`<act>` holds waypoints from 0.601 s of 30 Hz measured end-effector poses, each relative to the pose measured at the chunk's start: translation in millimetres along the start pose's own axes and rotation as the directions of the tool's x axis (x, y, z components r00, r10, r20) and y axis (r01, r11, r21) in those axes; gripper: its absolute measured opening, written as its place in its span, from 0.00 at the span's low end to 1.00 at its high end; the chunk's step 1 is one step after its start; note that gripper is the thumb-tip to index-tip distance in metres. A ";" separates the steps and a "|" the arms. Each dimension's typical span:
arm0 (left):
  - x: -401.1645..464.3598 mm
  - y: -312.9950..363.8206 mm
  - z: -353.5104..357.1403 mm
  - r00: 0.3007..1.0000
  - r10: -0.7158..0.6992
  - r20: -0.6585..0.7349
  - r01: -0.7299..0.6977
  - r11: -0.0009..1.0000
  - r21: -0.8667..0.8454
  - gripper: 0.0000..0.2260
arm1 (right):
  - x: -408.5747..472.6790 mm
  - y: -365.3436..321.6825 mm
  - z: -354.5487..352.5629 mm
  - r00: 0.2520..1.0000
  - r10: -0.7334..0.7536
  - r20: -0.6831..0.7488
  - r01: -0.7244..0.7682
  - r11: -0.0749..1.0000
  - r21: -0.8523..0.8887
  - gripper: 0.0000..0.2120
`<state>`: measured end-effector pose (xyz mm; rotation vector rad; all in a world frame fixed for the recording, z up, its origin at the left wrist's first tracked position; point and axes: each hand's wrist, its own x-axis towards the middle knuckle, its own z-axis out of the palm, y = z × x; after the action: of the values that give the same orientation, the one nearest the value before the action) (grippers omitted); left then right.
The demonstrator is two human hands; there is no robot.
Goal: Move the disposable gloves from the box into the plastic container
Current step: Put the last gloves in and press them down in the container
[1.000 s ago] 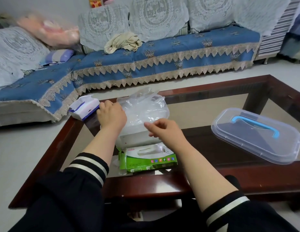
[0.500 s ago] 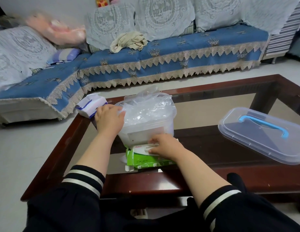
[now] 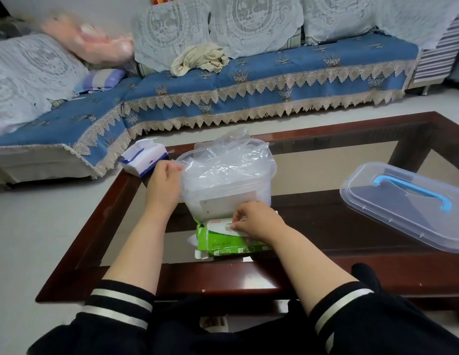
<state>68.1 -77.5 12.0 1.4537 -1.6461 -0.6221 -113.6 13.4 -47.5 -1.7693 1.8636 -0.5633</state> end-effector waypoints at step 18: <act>-71.3 -6.6 41.3 0.841 0.063 0.538 -0.216 0.950 0.226 0.20 | -1.5 -3.3 1.2 0.998 0.058 -0.016 -0.057 0.998 0.027 0.10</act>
<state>36.1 -16.4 -33.8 1.4115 -2.3307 -0.7754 -110.2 14.7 -46.4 -1.6936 1.9032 -0.5801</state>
